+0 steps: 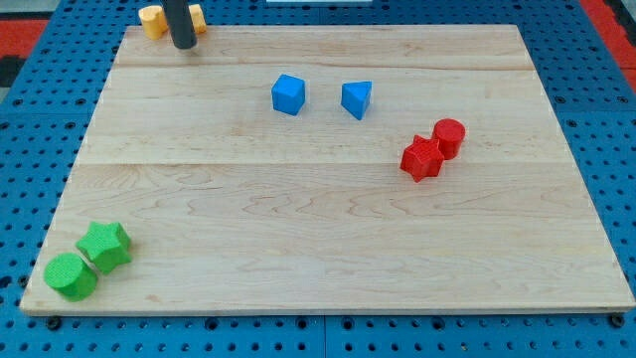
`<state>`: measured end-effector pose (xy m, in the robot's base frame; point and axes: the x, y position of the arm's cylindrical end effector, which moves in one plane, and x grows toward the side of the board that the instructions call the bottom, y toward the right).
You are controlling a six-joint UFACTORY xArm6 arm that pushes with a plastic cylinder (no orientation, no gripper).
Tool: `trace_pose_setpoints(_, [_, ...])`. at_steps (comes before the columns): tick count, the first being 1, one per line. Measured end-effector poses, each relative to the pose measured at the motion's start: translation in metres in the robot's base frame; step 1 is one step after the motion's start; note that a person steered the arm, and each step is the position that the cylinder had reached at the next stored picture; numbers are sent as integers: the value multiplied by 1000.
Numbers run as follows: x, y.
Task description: Push the red blocks towards the yellow blocks
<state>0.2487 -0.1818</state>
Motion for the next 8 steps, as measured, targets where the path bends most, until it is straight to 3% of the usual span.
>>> trace_pose_setpoints(1, [32,-25])
trace_pose_setpoints(2, [102,-76])
trace_pose_setpoints(4, [248,129])
trace_pose_setpoints(5, [276,275])
trace_pose_setpoints(6, [266,335])
trace_pose_setpoints(8, [197,351])
